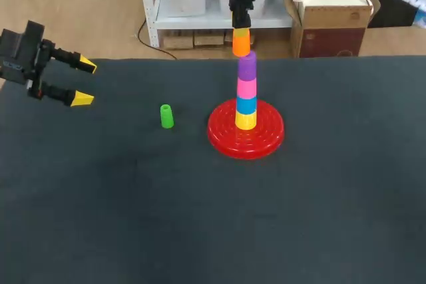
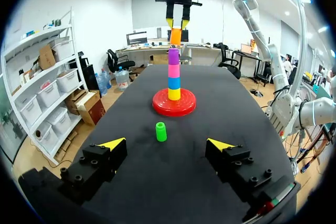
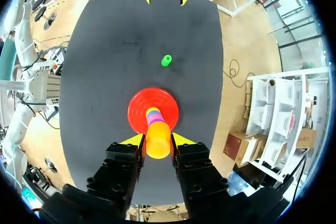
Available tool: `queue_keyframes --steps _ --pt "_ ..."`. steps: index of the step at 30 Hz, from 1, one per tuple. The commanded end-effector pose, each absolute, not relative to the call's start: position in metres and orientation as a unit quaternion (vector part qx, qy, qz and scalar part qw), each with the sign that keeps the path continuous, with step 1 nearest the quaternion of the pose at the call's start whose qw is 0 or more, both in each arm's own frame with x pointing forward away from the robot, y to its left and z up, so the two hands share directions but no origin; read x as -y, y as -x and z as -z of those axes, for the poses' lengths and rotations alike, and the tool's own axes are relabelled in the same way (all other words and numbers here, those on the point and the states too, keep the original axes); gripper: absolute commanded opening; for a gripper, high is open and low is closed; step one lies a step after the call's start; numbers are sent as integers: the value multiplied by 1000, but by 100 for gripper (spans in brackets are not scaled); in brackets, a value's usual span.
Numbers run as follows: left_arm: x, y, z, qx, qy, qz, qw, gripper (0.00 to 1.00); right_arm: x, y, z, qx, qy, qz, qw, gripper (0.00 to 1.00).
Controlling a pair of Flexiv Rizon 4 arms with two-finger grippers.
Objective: Pick up and stack the cylinders on the red base in this order: pink,purple,orange,green
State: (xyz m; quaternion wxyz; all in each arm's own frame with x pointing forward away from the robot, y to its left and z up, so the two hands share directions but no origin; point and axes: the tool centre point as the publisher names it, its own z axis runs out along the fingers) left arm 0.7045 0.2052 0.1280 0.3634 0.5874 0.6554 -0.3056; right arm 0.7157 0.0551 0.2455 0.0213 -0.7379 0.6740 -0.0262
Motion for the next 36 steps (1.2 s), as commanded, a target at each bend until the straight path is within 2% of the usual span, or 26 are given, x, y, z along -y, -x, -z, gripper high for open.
queue_keyframes --steps 1,36 --pt "-206 -704 -127 -655 -587 305 365 100 -50 -724 -241 -679 734 14 11 0" --pt "-206 -704 -127 -655 -587 305 365 100 -34 -712 -214 -700 714 -6 3 0"
